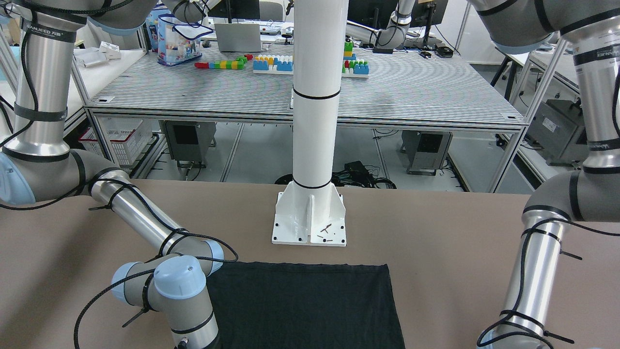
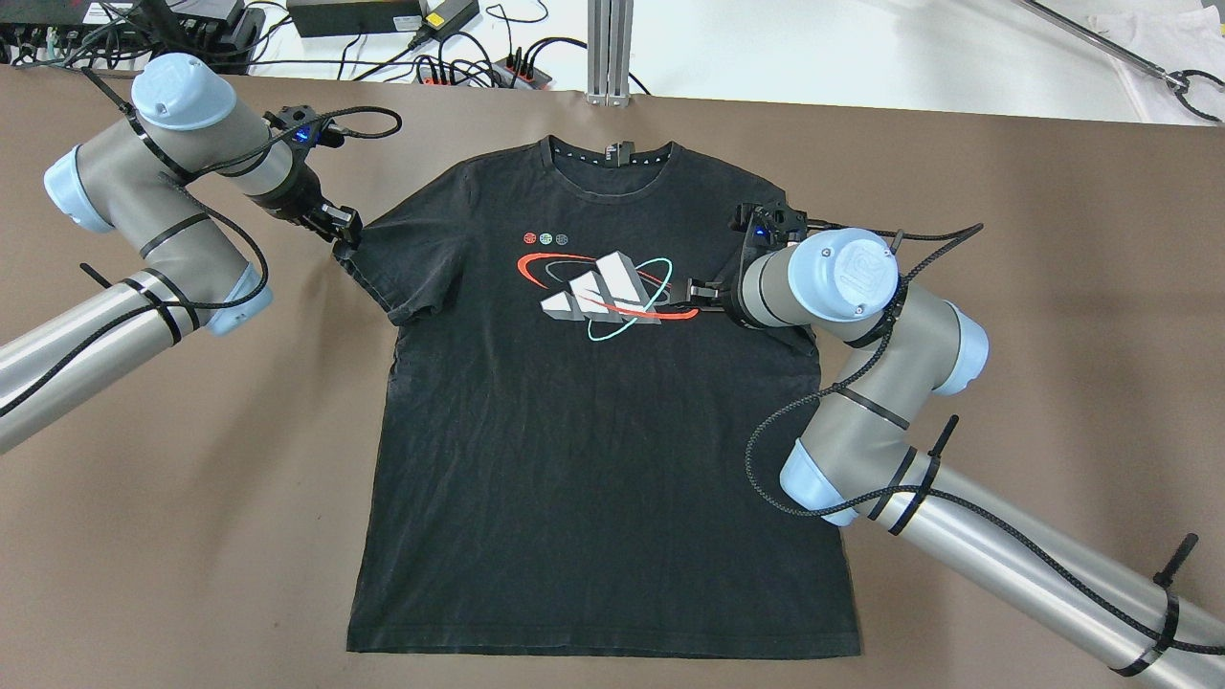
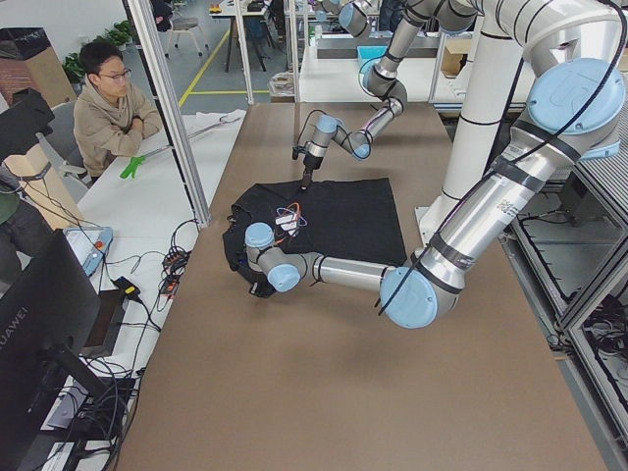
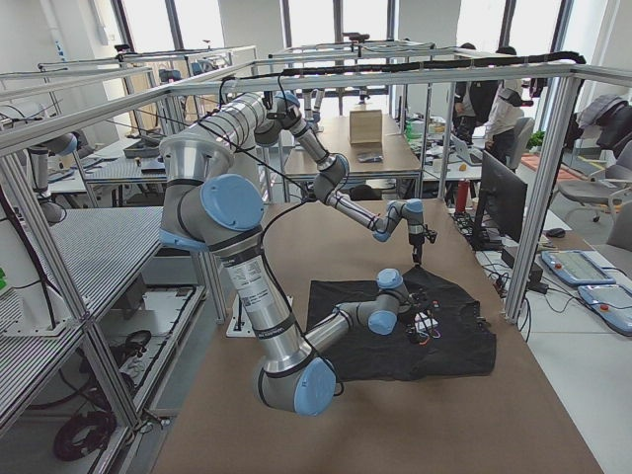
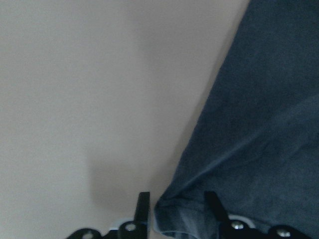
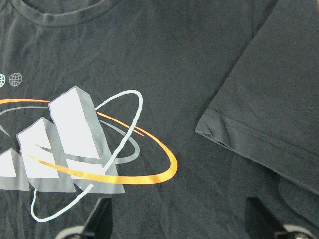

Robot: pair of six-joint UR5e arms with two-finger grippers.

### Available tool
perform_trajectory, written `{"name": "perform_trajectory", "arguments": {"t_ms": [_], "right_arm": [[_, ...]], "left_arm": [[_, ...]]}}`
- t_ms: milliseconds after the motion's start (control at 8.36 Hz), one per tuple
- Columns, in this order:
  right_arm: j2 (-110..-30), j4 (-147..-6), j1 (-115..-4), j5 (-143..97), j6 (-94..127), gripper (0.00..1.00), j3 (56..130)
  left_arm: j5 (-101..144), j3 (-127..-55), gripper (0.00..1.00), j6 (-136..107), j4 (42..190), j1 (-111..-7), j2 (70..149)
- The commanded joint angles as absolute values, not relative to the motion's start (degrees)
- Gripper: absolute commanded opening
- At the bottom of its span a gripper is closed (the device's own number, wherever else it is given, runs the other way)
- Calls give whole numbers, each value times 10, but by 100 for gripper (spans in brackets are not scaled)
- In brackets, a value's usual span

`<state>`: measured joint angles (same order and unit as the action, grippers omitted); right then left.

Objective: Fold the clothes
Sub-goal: 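Bring the left gripper to the shirt's shoulder while the right gripper holds position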

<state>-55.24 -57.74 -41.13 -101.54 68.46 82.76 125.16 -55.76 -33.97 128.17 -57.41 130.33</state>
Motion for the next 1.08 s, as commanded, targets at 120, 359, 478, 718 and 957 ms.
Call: {"name": "perform_trajectory", "arguments": {"t_ms": [120, 359, 478, 718, 957], "right_arm": [[-555, -577, -411, -1015, 682, 94, 826], [-555, -577, -411, -1015, 686, 94, 826], [-555, -577, -411, -1015, 684, 94, 826], [-556, -577, -411, -1015, 683, 94, 826], [-555, -577, -411, -1015, 684, 94, 828]], "left_arm": [[1243, -558, 23, -341, 1286, -573, 1300], [1243, -559, 17, -341, 1287, -568, 1300], [1242, -559, 13, -341, 1286, -565, 1300], [1246, -571, 0, -348, 1286, -565, 1304], [1260, -607, 0, -400, 1276, -565, 1315]]}}
